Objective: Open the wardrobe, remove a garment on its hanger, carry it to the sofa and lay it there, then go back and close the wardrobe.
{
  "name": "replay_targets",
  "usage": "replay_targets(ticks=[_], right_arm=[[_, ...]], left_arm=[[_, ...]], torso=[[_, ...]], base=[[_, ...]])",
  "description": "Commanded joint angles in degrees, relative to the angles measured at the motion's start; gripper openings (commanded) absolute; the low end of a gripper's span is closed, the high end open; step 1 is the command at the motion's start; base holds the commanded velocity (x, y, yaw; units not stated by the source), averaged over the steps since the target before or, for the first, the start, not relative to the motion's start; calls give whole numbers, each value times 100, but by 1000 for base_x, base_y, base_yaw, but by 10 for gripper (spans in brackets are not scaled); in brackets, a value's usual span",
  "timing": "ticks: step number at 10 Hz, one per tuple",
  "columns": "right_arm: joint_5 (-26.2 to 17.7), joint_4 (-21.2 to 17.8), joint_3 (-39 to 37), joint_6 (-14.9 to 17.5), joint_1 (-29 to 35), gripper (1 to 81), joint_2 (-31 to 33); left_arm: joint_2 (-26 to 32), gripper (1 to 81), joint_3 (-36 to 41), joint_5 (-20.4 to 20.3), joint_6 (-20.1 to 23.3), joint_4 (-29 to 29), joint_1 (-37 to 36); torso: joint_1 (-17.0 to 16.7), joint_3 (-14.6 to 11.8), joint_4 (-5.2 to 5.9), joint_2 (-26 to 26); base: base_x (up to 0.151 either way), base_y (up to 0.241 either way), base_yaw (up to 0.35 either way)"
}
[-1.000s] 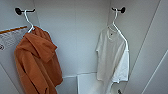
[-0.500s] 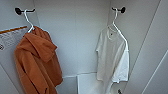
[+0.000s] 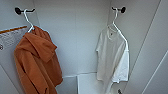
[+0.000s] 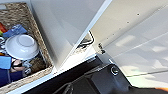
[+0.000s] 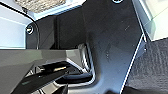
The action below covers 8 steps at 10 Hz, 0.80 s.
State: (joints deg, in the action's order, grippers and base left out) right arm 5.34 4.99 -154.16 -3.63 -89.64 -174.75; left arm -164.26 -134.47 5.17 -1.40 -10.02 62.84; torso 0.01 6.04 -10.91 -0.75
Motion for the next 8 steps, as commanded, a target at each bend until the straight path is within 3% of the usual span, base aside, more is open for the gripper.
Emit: replay_targets(ticks=[1,4,8], right_arm=[[-332,-15,1,-15,205,811,-27],[-340,-15,19,-32,222,811,-27],[-376,-15,2,-6,257,811,-62]], left_arm=[[252,811,624,626,-27,0,-1040],[822,811,1624,801,-62,0,-1585],[1315,811,2372,907,-483,-9,-2059]], torso=[[0,0,0,0],[2,0,0,0],[5,2,0,0]], base=[[0,0,0],[0,0,0],[0,0,0]])
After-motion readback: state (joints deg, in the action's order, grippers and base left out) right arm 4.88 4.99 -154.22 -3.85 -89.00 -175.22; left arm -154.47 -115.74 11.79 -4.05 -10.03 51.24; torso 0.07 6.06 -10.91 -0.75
